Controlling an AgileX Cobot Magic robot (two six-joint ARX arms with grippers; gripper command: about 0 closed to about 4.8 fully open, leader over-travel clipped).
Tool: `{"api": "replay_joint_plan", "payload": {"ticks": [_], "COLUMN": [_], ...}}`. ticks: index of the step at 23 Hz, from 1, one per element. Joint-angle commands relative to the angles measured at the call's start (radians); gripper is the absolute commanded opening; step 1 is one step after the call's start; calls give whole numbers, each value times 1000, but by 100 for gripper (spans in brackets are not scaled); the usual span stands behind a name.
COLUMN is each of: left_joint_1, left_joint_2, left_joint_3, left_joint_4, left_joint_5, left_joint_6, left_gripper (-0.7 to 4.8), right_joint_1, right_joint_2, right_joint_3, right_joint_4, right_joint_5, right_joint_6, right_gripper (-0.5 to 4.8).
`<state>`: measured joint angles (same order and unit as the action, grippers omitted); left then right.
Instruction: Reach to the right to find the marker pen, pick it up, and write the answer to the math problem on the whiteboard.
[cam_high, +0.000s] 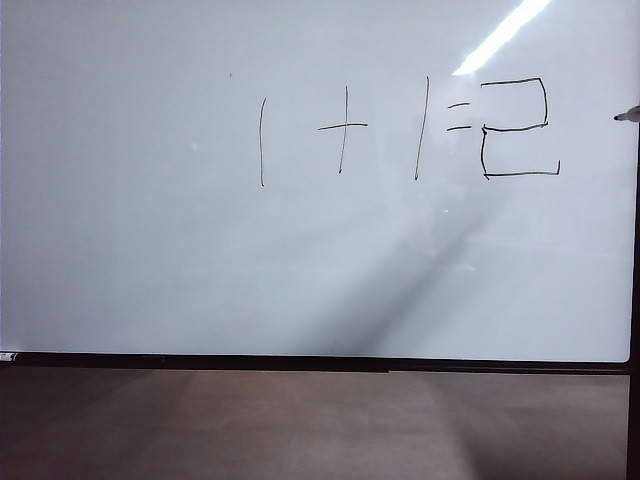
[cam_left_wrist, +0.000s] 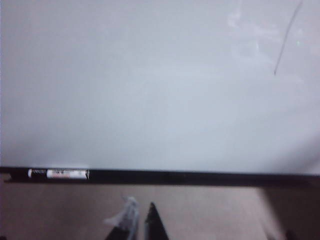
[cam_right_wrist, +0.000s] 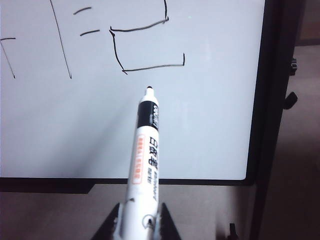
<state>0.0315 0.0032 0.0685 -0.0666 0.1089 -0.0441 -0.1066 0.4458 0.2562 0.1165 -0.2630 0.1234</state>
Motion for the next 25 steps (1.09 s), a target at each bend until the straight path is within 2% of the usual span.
{"api": "replay_joint_plan", "payload": {"ticks": [1,25], "left_joint_1": [-8,-12], "left_joint_2": [1,1], "left_joint_3": [-14,-60], "left_joint_4": [16,31], "left_joint_5": [1,-42], "left_joint_6": [10,22], "left_gripper": [27,27], "right_joint_1": [0,0], "right_joint_2": [-2,-2], "right_joint_3": [4,3], "right_joint_4": [11,11], "right_joint_5": [-2,-2], "right_joint_6": [3,3], "right_gripper": [0,0]}}
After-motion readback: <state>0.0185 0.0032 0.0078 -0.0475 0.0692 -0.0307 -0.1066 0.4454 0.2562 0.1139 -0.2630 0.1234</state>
